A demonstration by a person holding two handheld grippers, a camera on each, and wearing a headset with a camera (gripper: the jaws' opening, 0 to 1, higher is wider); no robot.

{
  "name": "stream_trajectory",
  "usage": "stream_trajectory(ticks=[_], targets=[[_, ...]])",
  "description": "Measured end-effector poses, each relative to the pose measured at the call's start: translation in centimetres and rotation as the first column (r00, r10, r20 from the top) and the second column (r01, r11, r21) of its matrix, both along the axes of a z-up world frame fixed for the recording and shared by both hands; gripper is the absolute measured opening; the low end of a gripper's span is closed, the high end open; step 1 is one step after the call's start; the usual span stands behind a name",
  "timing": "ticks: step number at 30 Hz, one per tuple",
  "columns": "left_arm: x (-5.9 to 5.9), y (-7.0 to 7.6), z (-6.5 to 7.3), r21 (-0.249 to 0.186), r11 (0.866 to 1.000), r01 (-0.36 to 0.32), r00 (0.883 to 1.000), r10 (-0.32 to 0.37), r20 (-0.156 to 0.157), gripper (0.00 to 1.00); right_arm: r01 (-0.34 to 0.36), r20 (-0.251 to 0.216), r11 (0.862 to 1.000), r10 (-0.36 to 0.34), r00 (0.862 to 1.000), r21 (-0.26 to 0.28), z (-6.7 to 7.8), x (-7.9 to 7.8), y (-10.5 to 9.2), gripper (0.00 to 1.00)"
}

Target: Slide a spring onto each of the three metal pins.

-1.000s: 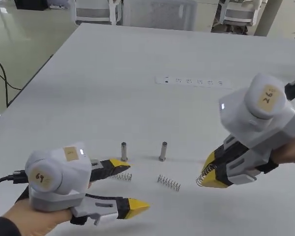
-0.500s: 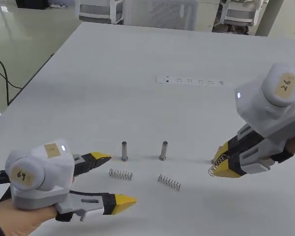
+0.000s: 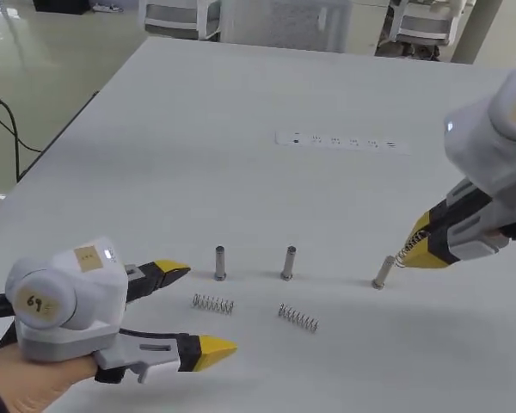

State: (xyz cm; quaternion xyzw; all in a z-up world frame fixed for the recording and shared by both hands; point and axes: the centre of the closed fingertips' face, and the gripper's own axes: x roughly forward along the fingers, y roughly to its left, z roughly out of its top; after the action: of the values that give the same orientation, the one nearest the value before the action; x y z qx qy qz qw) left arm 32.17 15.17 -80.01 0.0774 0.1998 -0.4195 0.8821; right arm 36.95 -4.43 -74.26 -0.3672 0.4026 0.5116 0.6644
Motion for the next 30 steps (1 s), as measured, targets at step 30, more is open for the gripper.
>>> stream_trajectory(ticks=[30], targets=[[0.3,0.7,0.1,0.005,1.000,-0.024,1.000,0.024,0.003,0.68,0.024,-0.019,0.993,-0.026,0.999,-0.114,-4.6,4.5,-1.3,0.13]])
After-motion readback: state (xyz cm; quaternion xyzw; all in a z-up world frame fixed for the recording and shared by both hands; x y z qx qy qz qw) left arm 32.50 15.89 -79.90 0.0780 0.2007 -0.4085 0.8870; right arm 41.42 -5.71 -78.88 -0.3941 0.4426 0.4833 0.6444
